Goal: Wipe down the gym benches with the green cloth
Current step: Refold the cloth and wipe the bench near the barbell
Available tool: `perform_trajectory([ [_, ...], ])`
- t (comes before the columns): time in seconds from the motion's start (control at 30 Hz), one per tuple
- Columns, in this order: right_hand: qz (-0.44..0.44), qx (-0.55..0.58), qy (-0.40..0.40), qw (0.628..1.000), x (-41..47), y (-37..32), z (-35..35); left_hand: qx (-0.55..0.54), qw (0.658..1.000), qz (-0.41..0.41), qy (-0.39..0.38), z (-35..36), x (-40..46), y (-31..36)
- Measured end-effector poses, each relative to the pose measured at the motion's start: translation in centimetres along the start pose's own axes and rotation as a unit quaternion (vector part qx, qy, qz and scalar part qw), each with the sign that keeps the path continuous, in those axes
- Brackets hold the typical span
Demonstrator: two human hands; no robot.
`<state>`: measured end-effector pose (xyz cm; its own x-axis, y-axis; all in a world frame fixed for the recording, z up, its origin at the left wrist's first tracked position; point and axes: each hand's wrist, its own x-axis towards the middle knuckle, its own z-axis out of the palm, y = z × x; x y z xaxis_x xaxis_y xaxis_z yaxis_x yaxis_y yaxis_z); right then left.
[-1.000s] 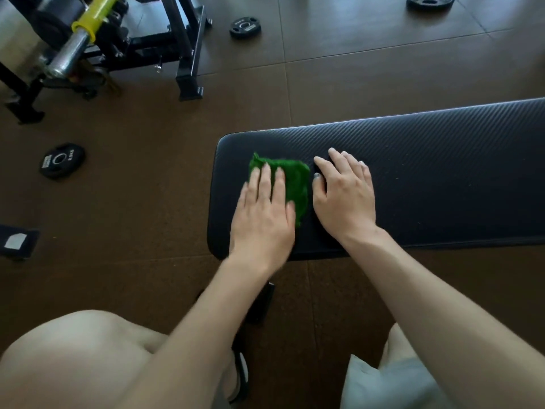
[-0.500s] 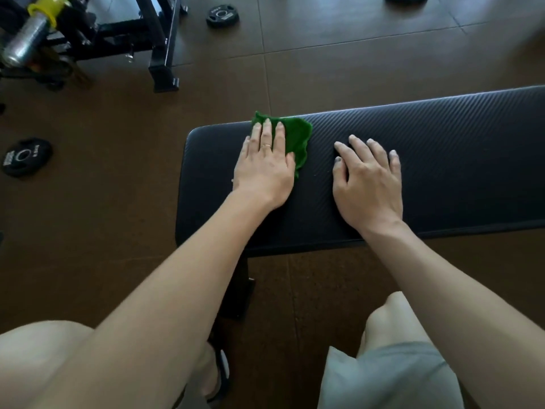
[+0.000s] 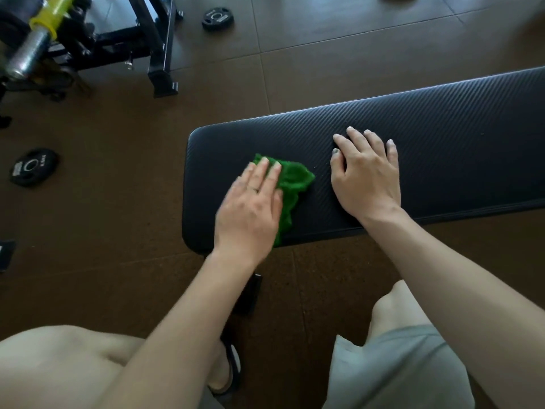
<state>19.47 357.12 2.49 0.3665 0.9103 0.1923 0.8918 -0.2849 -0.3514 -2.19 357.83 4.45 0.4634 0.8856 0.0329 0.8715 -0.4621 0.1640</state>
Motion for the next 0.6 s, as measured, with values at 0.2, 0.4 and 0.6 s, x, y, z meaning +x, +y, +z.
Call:
perform_trajectory([
  [0.2,-0.002,-0.006,-0.003,1.000,-0.3,0.0,-0.1,0.008,1.000,-0.018,-0.009,-0.2,-3.5,-0.2],
  [0.4,0.000,-0.040,-0.007,0.999,-0.4,-0.6,0.5,0.011,1.000,0.011,-0.017,-0.1,-3.2,0.2],
  [0.6,-0.002,-0.040,0.021,0.999,-0.1,-0.5,0.5,-0.004,0.997,-0.050,-0.051,0.5,10.7,1.4],
])
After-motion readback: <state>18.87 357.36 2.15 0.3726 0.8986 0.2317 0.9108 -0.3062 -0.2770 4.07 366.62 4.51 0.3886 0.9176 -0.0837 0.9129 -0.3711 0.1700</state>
